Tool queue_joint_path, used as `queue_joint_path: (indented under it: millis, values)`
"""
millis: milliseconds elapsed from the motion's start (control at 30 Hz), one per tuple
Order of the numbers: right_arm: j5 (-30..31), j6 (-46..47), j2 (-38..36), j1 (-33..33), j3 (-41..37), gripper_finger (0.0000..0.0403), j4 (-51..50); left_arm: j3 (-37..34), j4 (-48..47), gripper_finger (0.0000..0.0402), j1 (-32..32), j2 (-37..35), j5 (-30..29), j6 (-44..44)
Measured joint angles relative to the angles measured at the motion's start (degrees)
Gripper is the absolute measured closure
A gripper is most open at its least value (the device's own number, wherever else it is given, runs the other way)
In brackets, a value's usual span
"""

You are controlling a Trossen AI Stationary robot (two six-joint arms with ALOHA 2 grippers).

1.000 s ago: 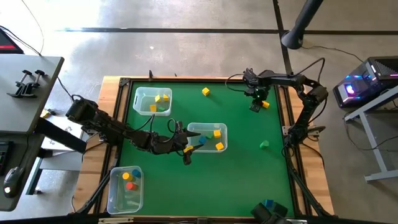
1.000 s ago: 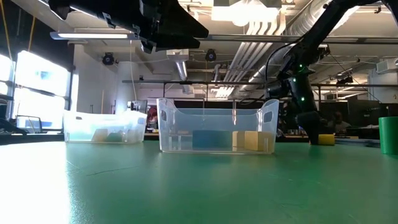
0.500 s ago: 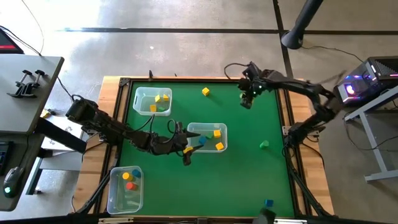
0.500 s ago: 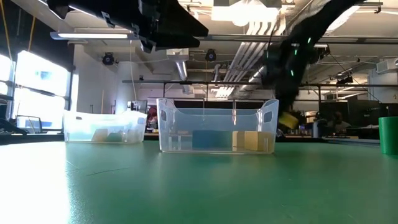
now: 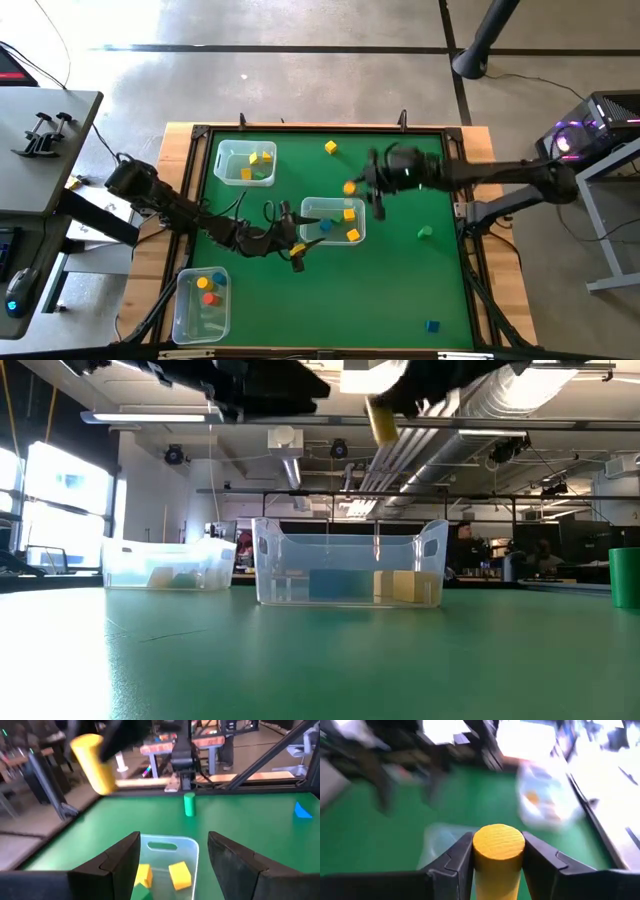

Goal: Sort blocks by size
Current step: Put the yellow cylindrical block into the bottom left transparent bin

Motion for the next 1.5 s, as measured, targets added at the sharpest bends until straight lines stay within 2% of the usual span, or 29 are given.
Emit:
queue_joint_path:
  millis: [133,233,333,600,733,900,1067,1267,1400,1500]
  values:
    - [0.73,4.35,0.86,9.43,-9.57,0.0276,23.76,1.13,0.16,0.0186,-3.71,0.0,-6.94,5.83]
    - [3.91,7.31,5.19,16.14,-15.41,0.0276,43.26,3.01,-0.04,0.0186,-6.86,-0.37,-12.28,9.93]
    - [5.49,7.22,12.81,21.18,-15.45,0.0276,51.84,4.96,-0.48,0.0186,-9.93,-0.68,-16.19,13.47]
    - [6.82,4.73,31.83,26.36,-3.33,0.0276,52.11,7.68,-0.69,0.0186,-17.27,-0.74,-25.71,16.69]
    - [4.9,6.31,38.27,26.58,1.38,0.0276,52.07,7.69,-2.71,0.0186,-20.35,-0.74,-30.4,13.59]
    - [1.34,6.68,45.32,26.04,6.3,0.0276,51.75,7.69,-5.23,0.0186,-22.86,-0.74,-32.11,9.14]
    - [-3.91,6.83,49.47,25.13,9.14,0.0276,51.4,7.69,-6.35,0.0186,-23.59,-0.74,-32.13,6.88]
    - [-4.35,7.12,50.29,24.67,9.19,0.0274,50.8,7.67,-7.37,0.0186,-23.38,-0.74,-32.13,6.4]
    - [-4.45,6.96,50.29,24.74,9.19,0.025,49.29,7.67,-8.09,0.0186,-23.37,-0.74,-32.14,5.83]
    - [-5.67,6.28,50.41,24.74,9.19,0.0247,48.52,7.67,-8.08,0.0186,-23.37,-0.74,-32.14,5.83]
